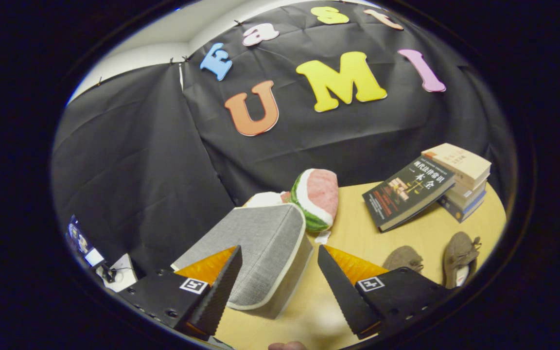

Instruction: Open the storage box then place both shoes into the box .Put the left shoe in first, then the right shoe, with the right side of both shoes facing outward in a uniform manner.

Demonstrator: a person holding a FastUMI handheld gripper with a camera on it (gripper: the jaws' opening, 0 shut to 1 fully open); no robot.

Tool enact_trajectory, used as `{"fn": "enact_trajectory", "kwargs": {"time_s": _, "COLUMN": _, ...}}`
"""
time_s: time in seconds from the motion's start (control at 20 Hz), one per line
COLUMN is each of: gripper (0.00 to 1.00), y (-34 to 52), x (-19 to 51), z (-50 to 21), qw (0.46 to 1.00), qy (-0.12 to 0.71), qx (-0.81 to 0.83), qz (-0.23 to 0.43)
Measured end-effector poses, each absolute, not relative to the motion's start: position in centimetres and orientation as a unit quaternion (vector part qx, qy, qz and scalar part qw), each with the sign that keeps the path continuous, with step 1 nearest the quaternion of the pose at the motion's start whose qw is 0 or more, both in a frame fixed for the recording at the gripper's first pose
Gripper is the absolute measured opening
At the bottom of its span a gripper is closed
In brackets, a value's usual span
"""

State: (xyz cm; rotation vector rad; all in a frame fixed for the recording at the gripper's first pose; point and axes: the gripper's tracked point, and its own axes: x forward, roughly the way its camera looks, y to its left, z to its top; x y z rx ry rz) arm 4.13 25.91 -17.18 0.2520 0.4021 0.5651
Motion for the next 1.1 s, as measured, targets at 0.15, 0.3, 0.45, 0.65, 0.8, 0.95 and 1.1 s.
{"fn": "enact_trajectory", "kwargs": {"time_s": 0.15, "gripper": 0.95, "y": 26.9, "x": 4.8, "z": -19.7, "qw": 0.924, "qy": 0.223, "qx": 0.150, "qz": 0.273}}
{"fn": "enact_trajectory", "kwargs": {"time_s": 0.3, "gripper": 0.95, "y": 27.8, "x": 5.2, "z": -21.6, "qw": 0.910, "qy": 0.251, "qx": 0.189, "qz": 0.271}}
{"fn": "enact_trajectory", "kwargs": {"time_s": 0.45, "gripper": 0.95, "y": 28.9, "x": 5.7, "z": -22.2, "qw": 0.889, "qy": 0.269, "qx": 0.240, "qz": 0.283}}
{"fn": "enact_trajectory", "kwargs": {"time_s": 0.65, "gripper": 0.95, "y": 30.3, "x": 6.3, "z": -22.7, "qw": 0.860, "qy": 0.291, "qx": 0.299, "qz": 0.295}}
{"fn": "enact_trajectory", "kwargs": {"time_s": 0.8, "gripper": 0.96, "y": 31.3, "x": 6.3, "z": -23.0, "qw": 0.839, "qy": 0.308, "qx": 0.329, "qz": 0.306}}
{"fn": "enact_trajectory", "kwargs": {"time_s": 0.95, "gripper": 0.93, "y": 30.9, "x": 5.9, "z": -22.5, "qw": 0.828, "qy": 0.323, "qx": 0.336, "qz": 0.312}}
{"fn": "enact_trajectory", "kwargs": {"time_s": 1.1, "gripper": 0.67, "y": 30.3, "x": 6.0, "z": -20.5, "qw": 0.818, "qy": 0.311, "qx": 0.358, "qz": 0.325}}
